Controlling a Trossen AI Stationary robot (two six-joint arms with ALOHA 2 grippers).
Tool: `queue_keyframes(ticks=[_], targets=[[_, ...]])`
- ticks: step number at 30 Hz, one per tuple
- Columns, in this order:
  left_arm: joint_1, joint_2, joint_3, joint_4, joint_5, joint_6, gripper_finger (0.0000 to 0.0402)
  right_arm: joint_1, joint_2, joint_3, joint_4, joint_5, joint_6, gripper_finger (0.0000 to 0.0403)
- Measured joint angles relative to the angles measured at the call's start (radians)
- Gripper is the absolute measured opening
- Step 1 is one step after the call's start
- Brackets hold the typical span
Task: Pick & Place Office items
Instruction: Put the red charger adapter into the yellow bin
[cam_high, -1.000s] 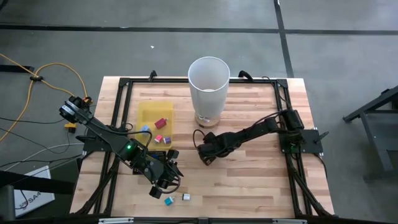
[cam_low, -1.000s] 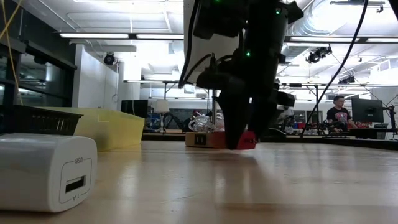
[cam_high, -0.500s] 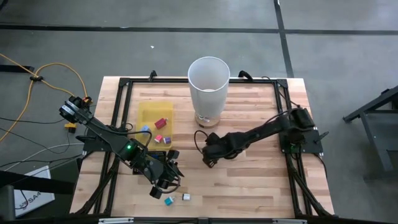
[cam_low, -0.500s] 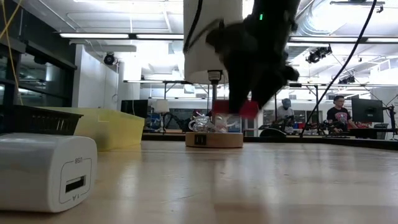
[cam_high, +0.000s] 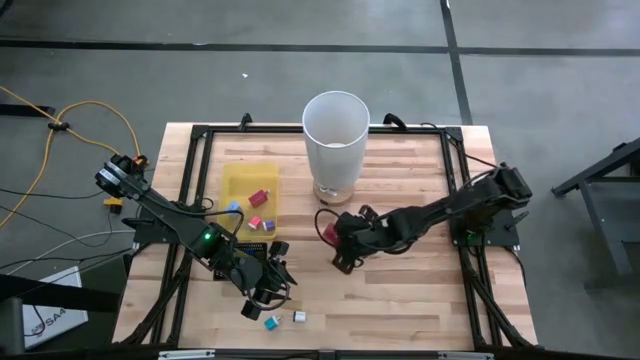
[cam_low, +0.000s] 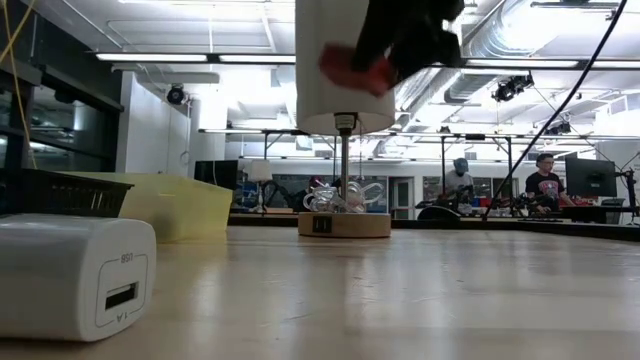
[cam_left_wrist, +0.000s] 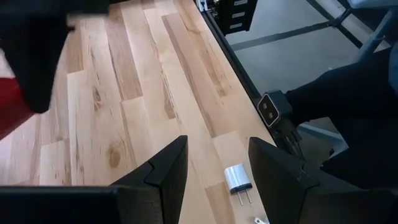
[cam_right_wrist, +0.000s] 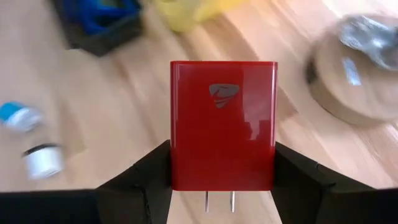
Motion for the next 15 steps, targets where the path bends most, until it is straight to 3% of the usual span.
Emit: queue_keyframes(ticks=[15], targets=[[0.0,0.0,0.0,0.004,0.0,0.0,0.0163,0.123,-0.035,0.0,0.206,-0.058,-0.19,0.0205]])
